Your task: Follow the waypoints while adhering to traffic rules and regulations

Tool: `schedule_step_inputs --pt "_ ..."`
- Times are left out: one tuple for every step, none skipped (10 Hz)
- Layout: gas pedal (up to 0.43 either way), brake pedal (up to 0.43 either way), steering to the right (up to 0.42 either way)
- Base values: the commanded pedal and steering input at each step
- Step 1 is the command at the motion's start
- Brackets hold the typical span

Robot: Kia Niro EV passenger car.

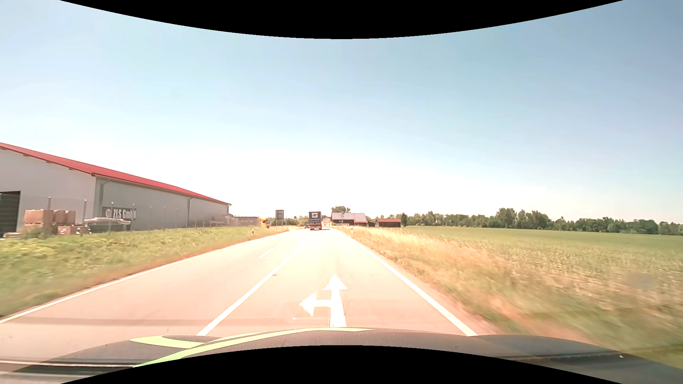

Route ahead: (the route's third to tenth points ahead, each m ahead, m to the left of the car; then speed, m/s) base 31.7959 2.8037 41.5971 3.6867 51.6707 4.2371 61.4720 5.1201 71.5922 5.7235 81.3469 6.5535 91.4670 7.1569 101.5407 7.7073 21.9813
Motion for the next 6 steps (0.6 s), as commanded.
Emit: schedule_step_inputs --pt "0.0 0.0 -0.008" --pt "0.0 0.0 -0.007" --pt "0.0 0.159 -0.007" --pt "0.0 0.335 -0.007" --pt "0.0 0.384 -0.006" --pt "0.0 0.409 -0.006"
